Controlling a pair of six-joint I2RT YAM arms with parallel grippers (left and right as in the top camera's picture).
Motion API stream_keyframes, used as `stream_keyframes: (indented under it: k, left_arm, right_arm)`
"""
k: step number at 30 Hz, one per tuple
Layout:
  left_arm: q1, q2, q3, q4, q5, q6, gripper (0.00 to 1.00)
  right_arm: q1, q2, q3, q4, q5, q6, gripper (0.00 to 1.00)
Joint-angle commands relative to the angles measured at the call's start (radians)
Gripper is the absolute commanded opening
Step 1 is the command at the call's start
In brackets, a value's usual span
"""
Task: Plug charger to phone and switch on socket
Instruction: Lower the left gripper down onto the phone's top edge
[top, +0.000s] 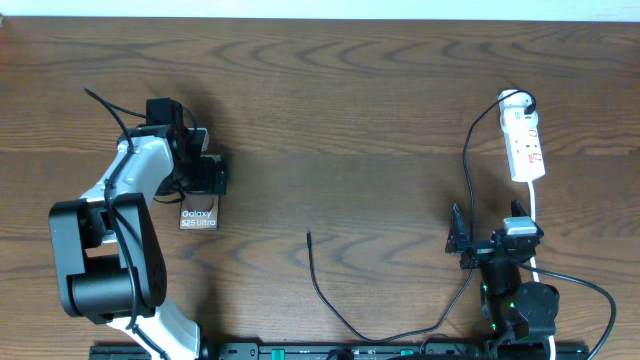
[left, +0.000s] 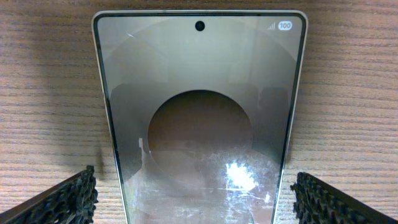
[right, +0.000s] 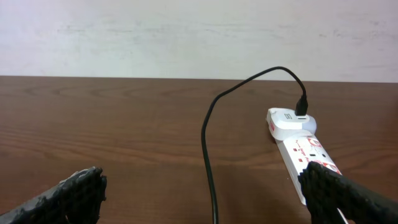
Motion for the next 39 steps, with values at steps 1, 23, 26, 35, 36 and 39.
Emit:
stream_keyframes:
  k: [1,23,26,35,36,39]
  left_arm:
    - [-0.004,0.017,-0.005,-0.001,0.006,0.009,0.98]
    - [-0.004,0.017,-0.075,0.065,0.005,0.010,0.98]
    - [-0.004,0.017,-0.077,0.067,0.005,0.010,0.98]
    - [-0.004,0.017,-0.077,0.062,0.005,0.009,0.98]
    - [-0.004,0.017,-0.077,0.062,0.005,0.009,0.98]
    - [-0.004,0.017,-0.077,0.061,0.006,0.009,0.98]
  right_arm:
    - [0.000,-0.008,-0.001,-0.004,0.001,0.003,0.99]
    - [0.000,-0.008,-0.001,-0.004,0.001,0.003,0.99]
    - [0.000,-0.008,-0.001,-0.004,0.001,0.003,0.99]
    - [0.000,-0.008,-0.001,-0.004,0.001,0.003,0.99]
    - [0.000,-0.008,-0.001,-0.004,0.001,0.003,0.99]
    - [0.000,-0.008,-0.001,-0.004,0.001,0.003,0.99]
